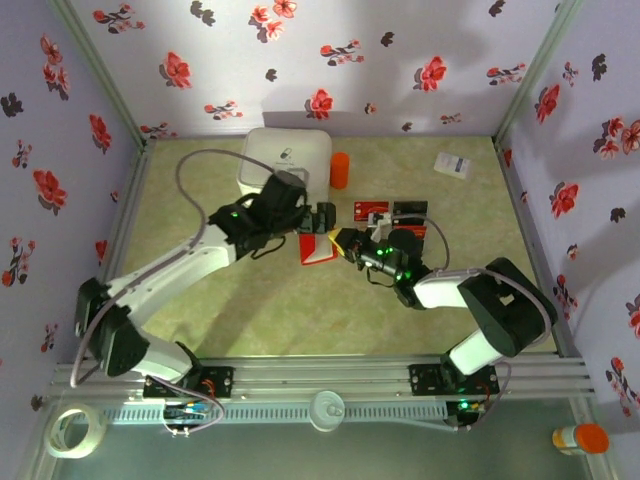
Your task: Put the credit cards into the card holder
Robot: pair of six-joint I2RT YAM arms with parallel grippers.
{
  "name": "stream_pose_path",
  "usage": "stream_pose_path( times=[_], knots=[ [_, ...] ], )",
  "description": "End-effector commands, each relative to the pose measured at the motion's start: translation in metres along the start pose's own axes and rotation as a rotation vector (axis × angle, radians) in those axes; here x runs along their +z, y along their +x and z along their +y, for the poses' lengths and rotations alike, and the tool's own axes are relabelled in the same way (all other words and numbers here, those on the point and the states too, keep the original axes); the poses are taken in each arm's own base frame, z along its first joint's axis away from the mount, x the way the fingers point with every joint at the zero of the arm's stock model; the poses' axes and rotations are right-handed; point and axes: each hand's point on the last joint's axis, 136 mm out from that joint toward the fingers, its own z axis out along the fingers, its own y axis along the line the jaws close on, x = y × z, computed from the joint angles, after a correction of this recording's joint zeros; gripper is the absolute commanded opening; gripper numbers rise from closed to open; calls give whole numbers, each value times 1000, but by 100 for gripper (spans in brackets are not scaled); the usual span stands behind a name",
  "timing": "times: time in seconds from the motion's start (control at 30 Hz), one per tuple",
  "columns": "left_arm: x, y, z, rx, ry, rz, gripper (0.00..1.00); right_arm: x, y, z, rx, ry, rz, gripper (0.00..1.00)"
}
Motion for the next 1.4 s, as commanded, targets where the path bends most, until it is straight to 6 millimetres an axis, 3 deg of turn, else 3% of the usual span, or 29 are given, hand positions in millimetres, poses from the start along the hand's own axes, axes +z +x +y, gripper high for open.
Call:
stream_pose_path(
  times=[0.0,0.3,0.57,0.87,1.37],
  knots=[
    [-2,26,35,170,-230,97,100,-7,-6,8,-45,-21,-41,0],
    [1,55,73,199,-368,131,100,-14,-4,-5,-51,29,-52,0],
    [17,98,99,204,-413,178,100,-17,10,-27,-54,95,-55,0],
    [40,138,107,227,-418,245,100,-24,35,-61,-101,209,-94,0],
    [63,173,107,252,-420,311,100,-38,46,-94,-146,351,-140,0]
  ],
)
